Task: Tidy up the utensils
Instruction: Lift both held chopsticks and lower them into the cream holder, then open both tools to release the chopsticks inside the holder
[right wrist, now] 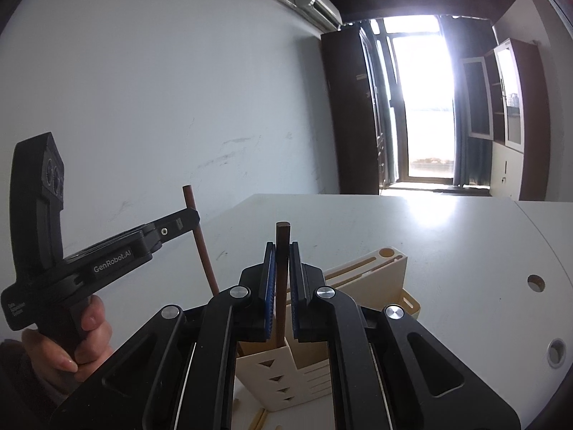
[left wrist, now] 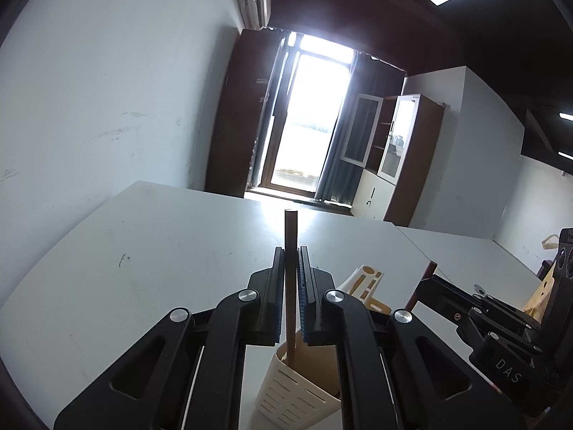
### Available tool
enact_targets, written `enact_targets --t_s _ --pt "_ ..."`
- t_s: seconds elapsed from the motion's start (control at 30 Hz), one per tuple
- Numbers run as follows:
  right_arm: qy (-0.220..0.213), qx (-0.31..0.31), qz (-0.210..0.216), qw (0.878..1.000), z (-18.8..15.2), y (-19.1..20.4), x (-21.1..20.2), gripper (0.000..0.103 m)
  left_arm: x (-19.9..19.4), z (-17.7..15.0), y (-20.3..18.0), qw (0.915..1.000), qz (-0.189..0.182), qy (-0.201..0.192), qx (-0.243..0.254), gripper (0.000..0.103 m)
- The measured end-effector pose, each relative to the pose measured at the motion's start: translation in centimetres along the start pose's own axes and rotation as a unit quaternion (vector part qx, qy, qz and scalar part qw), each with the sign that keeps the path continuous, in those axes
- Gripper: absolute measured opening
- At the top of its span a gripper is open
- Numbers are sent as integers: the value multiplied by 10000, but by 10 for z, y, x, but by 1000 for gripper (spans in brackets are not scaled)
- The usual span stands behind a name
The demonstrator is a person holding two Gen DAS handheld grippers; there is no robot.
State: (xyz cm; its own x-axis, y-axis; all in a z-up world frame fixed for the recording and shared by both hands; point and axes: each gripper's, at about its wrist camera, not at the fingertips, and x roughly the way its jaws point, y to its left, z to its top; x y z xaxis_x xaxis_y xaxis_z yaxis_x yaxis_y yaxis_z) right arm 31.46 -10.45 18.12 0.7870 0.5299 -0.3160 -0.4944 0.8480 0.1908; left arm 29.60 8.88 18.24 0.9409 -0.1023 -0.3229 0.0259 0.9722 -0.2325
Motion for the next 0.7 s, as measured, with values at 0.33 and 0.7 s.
enact_targets --t_s 0.33,0.7 --pt "-15 -78 -65 9999 -9 0 -18 35 -2 -18 6 10000 64 65 26 37" --pt "858 -231 -800 9928 -56 -39 -40 50 -14 -57 23 9971 272 614 359 80"
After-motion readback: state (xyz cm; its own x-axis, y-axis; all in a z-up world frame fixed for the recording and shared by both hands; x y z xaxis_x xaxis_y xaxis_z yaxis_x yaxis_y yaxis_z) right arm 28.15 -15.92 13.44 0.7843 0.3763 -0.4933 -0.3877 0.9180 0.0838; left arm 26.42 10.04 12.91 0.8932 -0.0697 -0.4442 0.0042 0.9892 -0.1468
